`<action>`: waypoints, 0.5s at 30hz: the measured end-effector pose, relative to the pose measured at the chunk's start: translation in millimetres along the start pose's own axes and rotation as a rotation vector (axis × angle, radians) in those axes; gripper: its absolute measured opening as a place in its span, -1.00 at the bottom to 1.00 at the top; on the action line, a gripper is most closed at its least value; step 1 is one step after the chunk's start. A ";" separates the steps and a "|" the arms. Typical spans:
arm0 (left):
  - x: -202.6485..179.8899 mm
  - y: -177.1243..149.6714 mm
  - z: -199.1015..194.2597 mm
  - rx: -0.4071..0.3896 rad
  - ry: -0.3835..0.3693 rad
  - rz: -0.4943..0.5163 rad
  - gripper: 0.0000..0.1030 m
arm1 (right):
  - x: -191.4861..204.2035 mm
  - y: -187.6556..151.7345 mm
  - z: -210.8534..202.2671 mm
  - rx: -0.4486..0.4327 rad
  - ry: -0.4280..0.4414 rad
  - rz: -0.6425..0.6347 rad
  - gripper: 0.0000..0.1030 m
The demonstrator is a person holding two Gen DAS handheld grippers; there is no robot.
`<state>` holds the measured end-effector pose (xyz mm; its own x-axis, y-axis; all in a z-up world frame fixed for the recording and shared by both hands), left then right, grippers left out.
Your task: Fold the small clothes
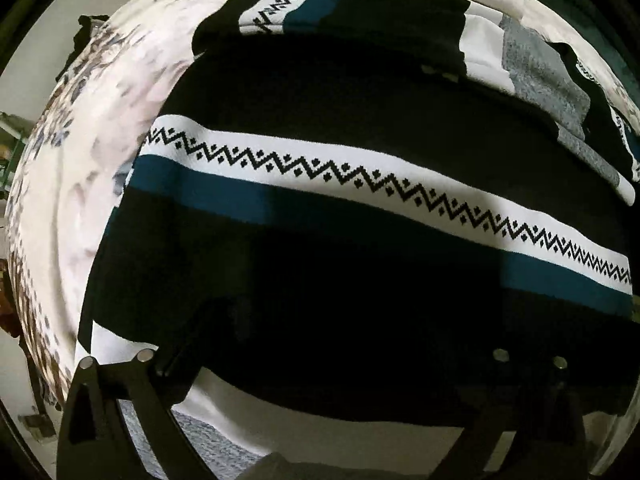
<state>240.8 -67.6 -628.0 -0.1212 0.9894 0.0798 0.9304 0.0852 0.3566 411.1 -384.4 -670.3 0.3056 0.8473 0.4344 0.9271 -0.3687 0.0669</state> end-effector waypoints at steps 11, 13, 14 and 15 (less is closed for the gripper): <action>46.3 104.0 -54.1 -0.140 -0.095 -0.065 1.00 | -78.4 60.7 -27.0 -0.065 0.102 0.225 0.33; 56.4 151.7 -37.0 -0.181 -0.106 -0.068 1.00 | -83.1 76.2 -6.1 -0.037 0.121 0.230 0.33; 63.3 174.1 -24.6 -0.198 -0.112 -0.074 1.00 | -82.5 79.5 4.6 -0.016 0.131 0.237 0.33; 71.8 191.3 -10.0 -0.198 -0.121 -0.080 1.00 | -83.8 79.7 12.3 0.007 0.139 0.240 0.33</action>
Point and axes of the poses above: each gripper's, at about its wrist camera, not at the fingertips, and z roughly the way its jaws point, x to its left, y to its top, the point moved 1 cm from there along z, roughly the way its jaws point, and after that the axes turned 8 degrees about -x, right-handed, at the moved point
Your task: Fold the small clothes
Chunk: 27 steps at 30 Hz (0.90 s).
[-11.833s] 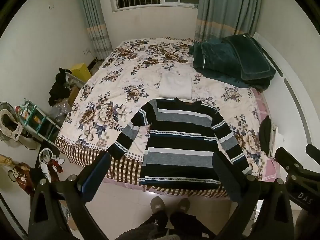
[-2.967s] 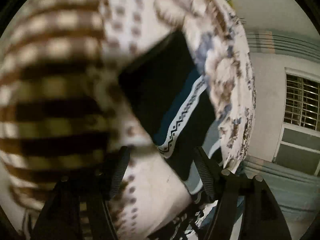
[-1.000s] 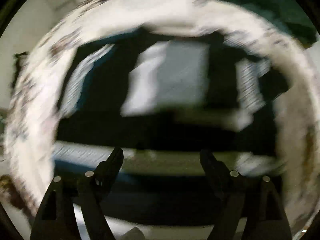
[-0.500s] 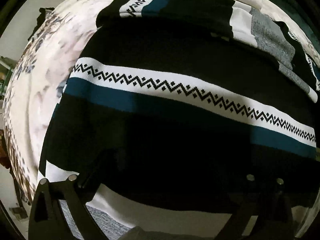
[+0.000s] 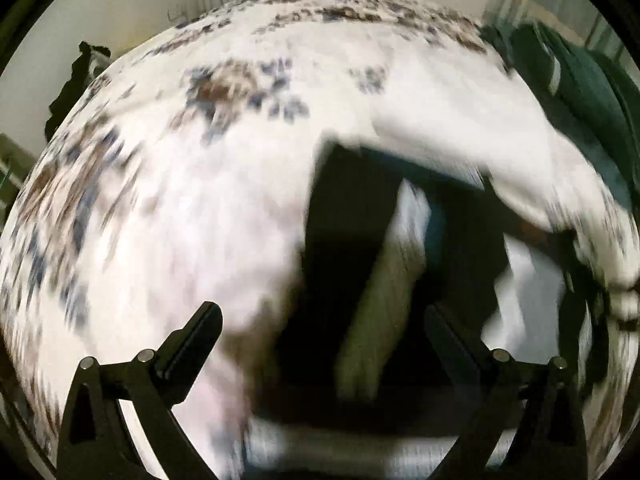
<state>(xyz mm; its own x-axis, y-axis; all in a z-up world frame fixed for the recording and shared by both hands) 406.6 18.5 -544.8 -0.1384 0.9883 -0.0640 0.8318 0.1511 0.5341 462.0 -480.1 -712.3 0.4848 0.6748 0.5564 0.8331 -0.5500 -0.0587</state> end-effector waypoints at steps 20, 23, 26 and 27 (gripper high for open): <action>7.3 44.0 86.5 0.128 -0.190 -0.057 -0.64 | 33.1 26.0 21.4 -0.053 -0.110 -0.023 -0.57; 8.1 46.1 54.3 0.098 -0.110 -0.030 -0.43 | 24.7 3.3 -19.8 -0.070 -0.087 0.022 0.02; 9.8 40.0 18.6 0.011 -0.127 0.001 0.39 | 13.1 -46.7 -62.9 -0.036 -0.098 0.022 0.07; 7.1 34.8 3.3 -0.008 -0.133 0.013 0.75 | 5.2 -65.2 -76.9 -0.018 -0.114 0.034 0.07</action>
Point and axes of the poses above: each gripper's, at about its wrist camera, not at the fingertips, and z roughly the way its jaws point, x to its left, y to its top, the point moved 1 cm from there along z, roughly the way its jaws point, and after that the axes turned 8 degrees about -x, right-handed, at the moved point
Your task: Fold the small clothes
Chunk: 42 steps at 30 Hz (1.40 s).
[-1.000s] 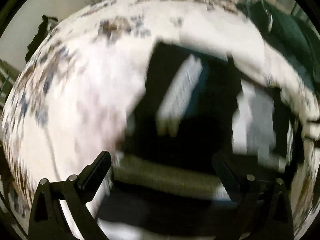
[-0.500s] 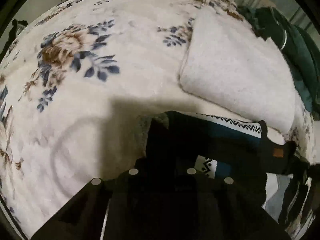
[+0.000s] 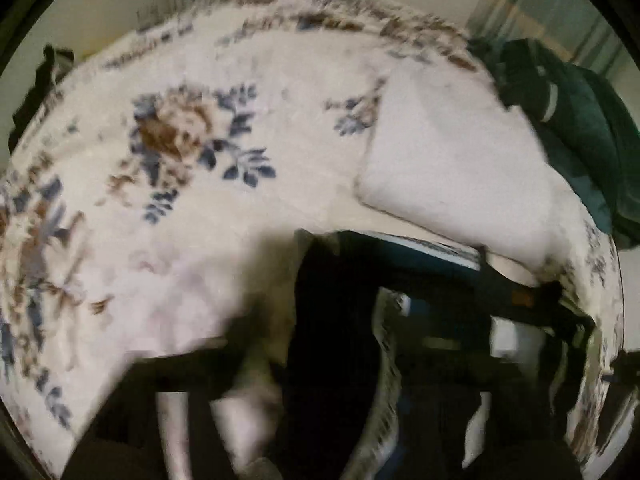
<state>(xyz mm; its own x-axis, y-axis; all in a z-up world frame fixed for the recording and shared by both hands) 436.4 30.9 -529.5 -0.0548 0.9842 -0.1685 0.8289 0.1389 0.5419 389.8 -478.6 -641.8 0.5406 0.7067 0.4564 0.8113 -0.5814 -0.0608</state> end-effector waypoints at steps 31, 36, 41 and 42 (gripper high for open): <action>-236.9 -421.5 -190.0 0.411 0.106 0.054 0.78 | -168.9 -208.5 13.3 0.403 0.023 -0.204 -0.32; -325.3 -453.9 -166.9 0.410 0.011 0.237 0.78 | -189.0 -177.1 -13.6 0.413 0.002 -0.207 0.15; -352.0 -465.8 -129.2 0.385 0.103 0.343 -0.39 | -162.6 -94.0 -19.6 0.328 0.058 -0.271 0.15; -349.8 -464.8 -129.4 0.365 0.107 0.327 -0.62 | -145.5 -71.3 -13.2 0.304 0.095 -0.290 0.15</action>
Point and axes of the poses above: each gripper's, at about its wrist camera, not at the fingertips, and z roughly the way its jaws point, x to its left, y to its top, the point moved 1 cm from there along z, roughly the way its jaws point, and after that the axes turned 8 degrees about -x, right-handed, at the moved point
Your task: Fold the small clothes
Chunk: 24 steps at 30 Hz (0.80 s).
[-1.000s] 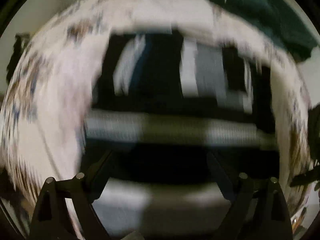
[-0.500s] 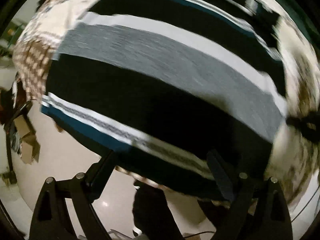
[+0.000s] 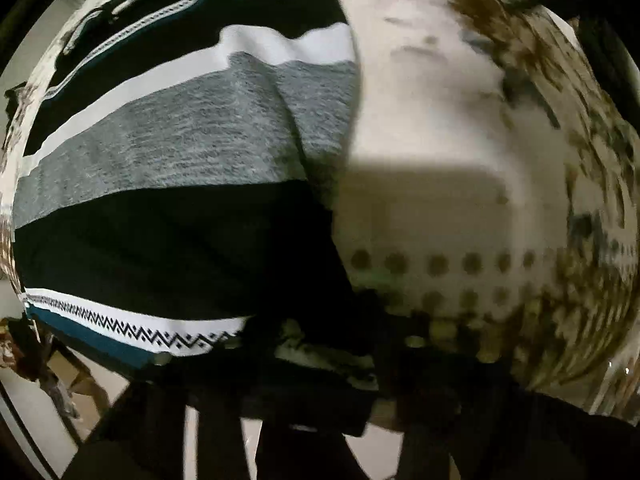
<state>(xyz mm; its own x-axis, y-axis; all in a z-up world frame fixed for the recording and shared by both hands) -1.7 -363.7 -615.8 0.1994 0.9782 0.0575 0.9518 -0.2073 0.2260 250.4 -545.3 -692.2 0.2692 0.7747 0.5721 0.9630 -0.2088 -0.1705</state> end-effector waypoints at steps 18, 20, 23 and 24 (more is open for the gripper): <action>-1.0 -31.5 -47.0 -0.120 -0.015 0.083 -0.85 | 88.5 214.8 32.5 -0.268 0.044 0.018 -0.83; 3.7 -36.6 -46.9 -0.116 -0.029 0.073 -0.85 | 76.5 221.3 29.1 -0.272 -0.033 0.004 -0.83; 9.9 -36.7 -41.9 -0.118 -0.046 0.066 -0.85 | 72.4 235.3 49.5 -0.208 -0.051 0.013 -0.83; 17.4 -40.1 -41.6 -0.120 -0.056 0.059 -0.85 | 72.4 240.1 52.1 -0.187 -0.045 0.012 -0.81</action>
<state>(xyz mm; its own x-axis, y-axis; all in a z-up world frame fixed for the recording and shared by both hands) -46.1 -338.7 -583.4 0.2701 0.9626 0.0201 0.9041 -0.2607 0.3387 500.4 -508.2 -733.5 0.2841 0.7966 0.5336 0.9464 -0.3222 -0.0229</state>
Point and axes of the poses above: each gripper's, at about its wrist camera, not at the fingertips, and z roughly the way its jaws point, x to its left, y to its top, the point moved 1 cm from there along z, roughly the way its jaws point, and after that the axes turned 8 degrees about -x, right-handed, at the moved point
